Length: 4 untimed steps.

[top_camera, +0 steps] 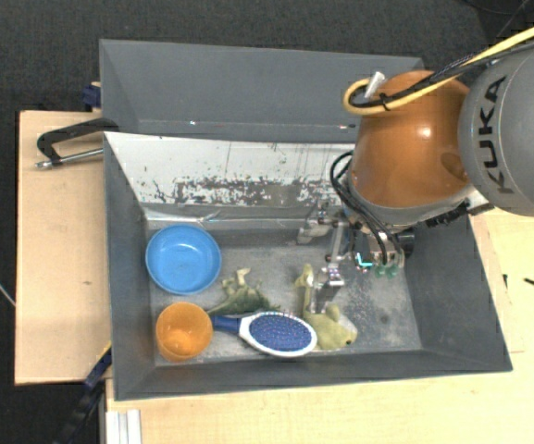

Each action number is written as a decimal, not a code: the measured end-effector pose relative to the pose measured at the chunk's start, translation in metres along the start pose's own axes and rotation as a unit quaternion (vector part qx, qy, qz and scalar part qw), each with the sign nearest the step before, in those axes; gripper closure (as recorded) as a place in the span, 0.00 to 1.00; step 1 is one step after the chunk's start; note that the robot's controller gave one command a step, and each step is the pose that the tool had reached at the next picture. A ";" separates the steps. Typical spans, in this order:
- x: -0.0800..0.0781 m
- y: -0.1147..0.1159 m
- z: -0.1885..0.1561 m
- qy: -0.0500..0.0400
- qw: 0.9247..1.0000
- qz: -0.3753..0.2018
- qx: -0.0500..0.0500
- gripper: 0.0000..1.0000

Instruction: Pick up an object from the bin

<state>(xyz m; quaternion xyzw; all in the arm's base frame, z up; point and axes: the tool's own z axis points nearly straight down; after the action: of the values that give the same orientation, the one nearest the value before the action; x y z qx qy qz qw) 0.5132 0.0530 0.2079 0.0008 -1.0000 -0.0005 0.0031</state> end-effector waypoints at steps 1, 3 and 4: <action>0.004 -0.037 0.074 0.000 0.998 -0.066 0.001 0.00; 0.015 0.028 0.125 -0.007 0.938 -0.345 0.003 0.00; 0.011 0.066 0.132 -0.009 0.900 -0.435 0.014 0.00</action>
Offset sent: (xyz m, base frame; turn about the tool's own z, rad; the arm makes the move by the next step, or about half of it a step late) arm -0.0032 -0.0359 -0.0716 -0.1343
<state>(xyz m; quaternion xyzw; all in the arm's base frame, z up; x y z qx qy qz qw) 0.5014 0.1190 0.0762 0.4356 -0.9000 0.0120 -0.0063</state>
